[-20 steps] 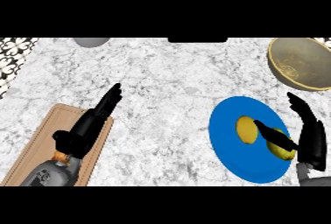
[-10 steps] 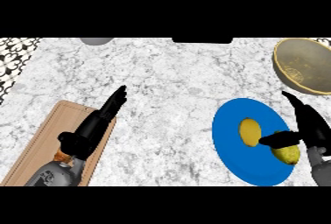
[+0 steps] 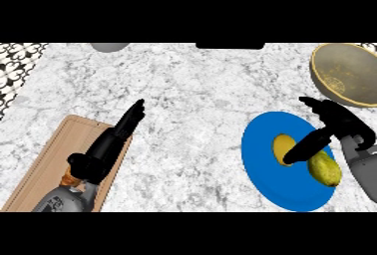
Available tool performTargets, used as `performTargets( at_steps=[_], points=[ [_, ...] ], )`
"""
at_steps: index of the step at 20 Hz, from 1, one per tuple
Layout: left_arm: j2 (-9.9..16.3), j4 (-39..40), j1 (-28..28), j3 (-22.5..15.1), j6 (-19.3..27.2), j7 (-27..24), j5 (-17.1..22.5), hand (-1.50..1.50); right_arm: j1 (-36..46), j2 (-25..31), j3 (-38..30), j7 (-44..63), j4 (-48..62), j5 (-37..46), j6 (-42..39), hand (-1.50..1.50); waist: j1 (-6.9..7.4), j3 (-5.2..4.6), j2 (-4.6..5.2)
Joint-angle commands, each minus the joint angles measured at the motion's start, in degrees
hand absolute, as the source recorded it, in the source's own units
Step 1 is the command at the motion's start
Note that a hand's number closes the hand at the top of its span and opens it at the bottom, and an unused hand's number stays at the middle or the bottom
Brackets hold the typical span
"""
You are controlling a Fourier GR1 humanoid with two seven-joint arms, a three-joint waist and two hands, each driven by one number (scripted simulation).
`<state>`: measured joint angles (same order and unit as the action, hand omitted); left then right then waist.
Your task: Pick the lemon from the plate and place it in the bowl
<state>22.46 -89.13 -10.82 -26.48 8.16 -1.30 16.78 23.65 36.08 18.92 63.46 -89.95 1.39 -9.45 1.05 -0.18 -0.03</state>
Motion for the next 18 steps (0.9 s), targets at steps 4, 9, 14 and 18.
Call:
performTargets(
  at_steps=[4, 9, 14, 18],
  points=[
    [-1.6, 1.2, 0.7, 0.7, -1.3, -2.0, -0.8, 0.0, 8.3, -3.1, 1.7, 14.1, 5.5, -4.0, -5.5, -1.5, -0.16, 0.08, 0.18],
    [-1.7, -2.7, -0.2, 1.7, 0.1, 3.5, -1.7, 0.0, 6.6, -2.1, 3.2, 15.9, 1.3, -3.7, -4.8, -1.5, -0.85, 0.13, -0.18],
    [-1.3, -4.4, 3.3, 2.2, -1.5, 2.2, -2.2, 0.0, 6.3, -4.1, 5.6, 14.0, 2.3, 2.3, -1.5, -1.5, -0.51, 0.15, -0.16],
    [-1.9, -1.1, 1.8, 3.6, -3.3, 1.8, -2.5, 0.0, 4.1, -5.2, 7.9, 14.3, -1.3, 8.5, 1.1, -1.5, -1.12, 0.14, -0.19]
  ],
)
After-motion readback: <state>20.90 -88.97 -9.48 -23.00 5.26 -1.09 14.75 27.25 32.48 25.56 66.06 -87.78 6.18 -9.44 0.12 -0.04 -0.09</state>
